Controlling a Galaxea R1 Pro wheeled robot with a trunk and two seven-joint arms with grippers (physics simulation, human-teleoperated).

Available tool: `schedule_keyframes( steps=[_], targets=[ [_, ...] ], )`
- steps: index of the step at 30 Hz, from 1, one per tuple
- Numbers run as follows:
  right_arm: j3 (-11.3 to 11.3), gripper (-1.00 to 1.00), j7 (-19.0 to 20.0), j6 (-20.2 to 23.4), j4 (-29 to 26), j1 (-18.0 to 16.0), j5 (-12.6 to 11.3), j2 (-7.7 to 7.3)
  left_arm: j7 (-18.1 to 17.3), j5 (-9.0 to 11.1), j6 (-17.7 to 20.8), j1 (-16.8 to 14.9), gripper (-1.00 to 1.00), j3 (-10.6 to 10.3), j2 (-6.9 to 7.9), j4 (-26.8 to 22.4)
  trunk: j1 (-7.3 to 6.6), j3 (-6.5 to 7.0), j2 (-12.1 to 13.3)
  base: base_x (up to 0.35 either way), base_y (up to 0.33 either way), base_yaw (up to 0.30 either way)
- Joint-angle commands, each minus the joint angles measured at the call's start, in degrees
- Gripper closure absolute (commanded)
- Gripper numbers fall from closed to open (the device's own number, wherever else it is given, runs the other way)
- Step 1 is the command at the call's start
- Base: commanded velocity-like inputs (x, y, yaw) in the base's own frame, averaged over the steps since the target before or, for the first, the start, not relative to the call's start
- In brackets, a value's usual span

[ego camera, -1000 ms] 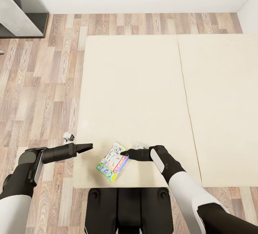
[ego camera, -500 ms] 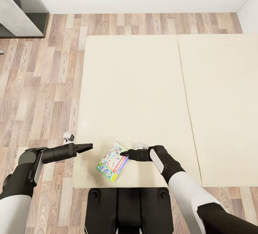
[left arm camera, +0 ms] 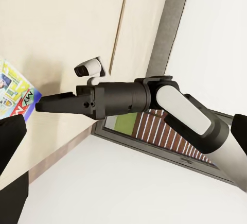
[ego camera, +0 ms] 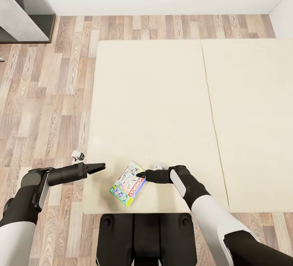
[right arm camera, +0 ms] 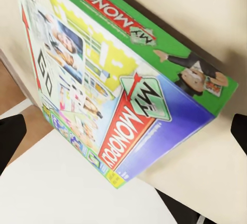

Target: Put all the toys in the child's room - the three board games (two on the bed and one on the table), the two jigsaw puzzles on the table, and the tennis ball on the table - inside the toy box on the table in the child's room.

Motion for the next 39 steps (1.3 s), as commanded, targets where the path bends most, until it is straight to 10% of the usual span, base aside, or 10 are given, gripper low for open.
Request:
schedule_keyframes(
  steps=[1,39],
  targets=[
    [0.01,-1.00,0.11,0.23,-0.05,-0.01,0.09,0.00,-0.41,-0.41,0.60,-0.02,-1.00,0.06,-0.01,-0.04,0.03,-0.06,-0.09,0.000,0.000,0.000],
    [0.04,-1.00,0.12,-0.58,0.12,-0.02,0.08,0.00,-0.41,-0.41,0.60,-0.02,-1.00,0.06,-0.01,-0.04,0.03,-0.06,-0.09,0.000,0.056,0.000]
  ],
)
